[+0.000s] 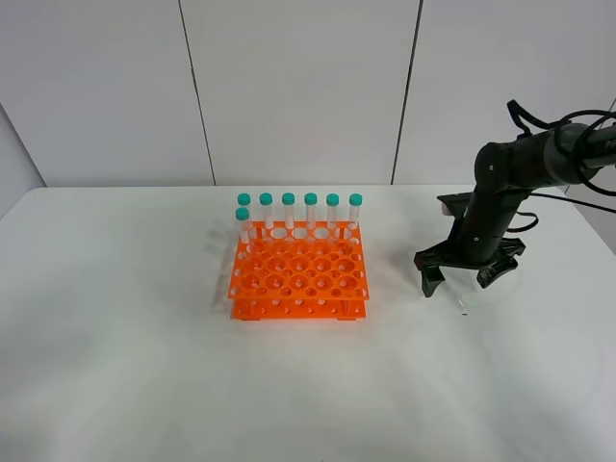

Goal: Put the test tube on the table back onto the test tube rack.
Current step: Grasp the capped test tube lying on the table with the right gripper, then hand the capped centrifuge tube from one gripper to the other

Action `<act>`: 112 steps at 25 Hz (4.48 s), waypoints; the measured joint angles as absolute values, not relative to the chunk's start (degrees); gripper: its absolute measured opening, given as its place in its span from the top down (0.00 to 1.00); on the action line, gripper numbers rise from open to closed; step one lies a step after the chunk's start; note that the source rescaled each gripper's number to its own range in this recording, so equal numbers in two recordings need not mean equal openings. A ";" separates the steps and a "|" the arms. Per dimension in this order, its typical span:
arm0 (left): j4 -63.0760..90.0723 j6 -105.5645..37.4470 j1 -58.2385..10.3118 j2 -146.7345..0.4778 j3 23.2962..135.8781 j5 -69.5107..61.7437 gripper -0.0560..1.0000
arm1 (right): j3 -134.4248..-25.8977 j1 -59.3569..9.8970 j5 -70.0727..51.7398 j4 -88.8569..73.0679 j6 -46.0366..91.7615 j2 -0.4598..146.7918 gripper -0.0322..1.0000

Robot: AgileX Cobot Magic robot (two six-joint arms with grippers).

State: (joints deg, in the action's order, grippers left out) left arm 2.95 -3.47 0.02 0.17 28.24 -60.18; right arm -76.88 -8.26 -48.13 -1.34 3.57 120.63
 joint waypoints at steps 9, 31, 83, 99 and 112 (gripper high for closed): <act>2.95 -3.47 0.02 0.17 28.24 -60.18 0.02 | -76.88 -8.74 -45.81 0.31 0.48 122.31 0.00; 2.95 -3.47 0.02 0.17 28.24 -60.18 0.02 | -76.88 -8.74 -46.79 0.46 0.00 122.44 0.42; 3.26 -3.47 0.02 0.17 28.24 -60.18 0.02 | -45.75 -11.58 -54.69 -45.20 58.63 73.21 0.95; 25.21 -11.16 0.02 -25.60 40.74 -50.95 0.02 | -49.62 -26.23 -43.18 -46.28 57.73 73.67 0.95; 72.60 -51.96 -0.12 -61.49 42.11 -44.46 0.02 | -49.95 -26.23 -42.37 -52.26 59.72 79.69 0.95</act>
State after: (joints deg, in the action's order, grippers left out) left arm 72.60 -51.96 -0.12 -61.49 42.11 -44.46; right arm -49.95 -26.23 -42.37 -52.26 59.72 79.69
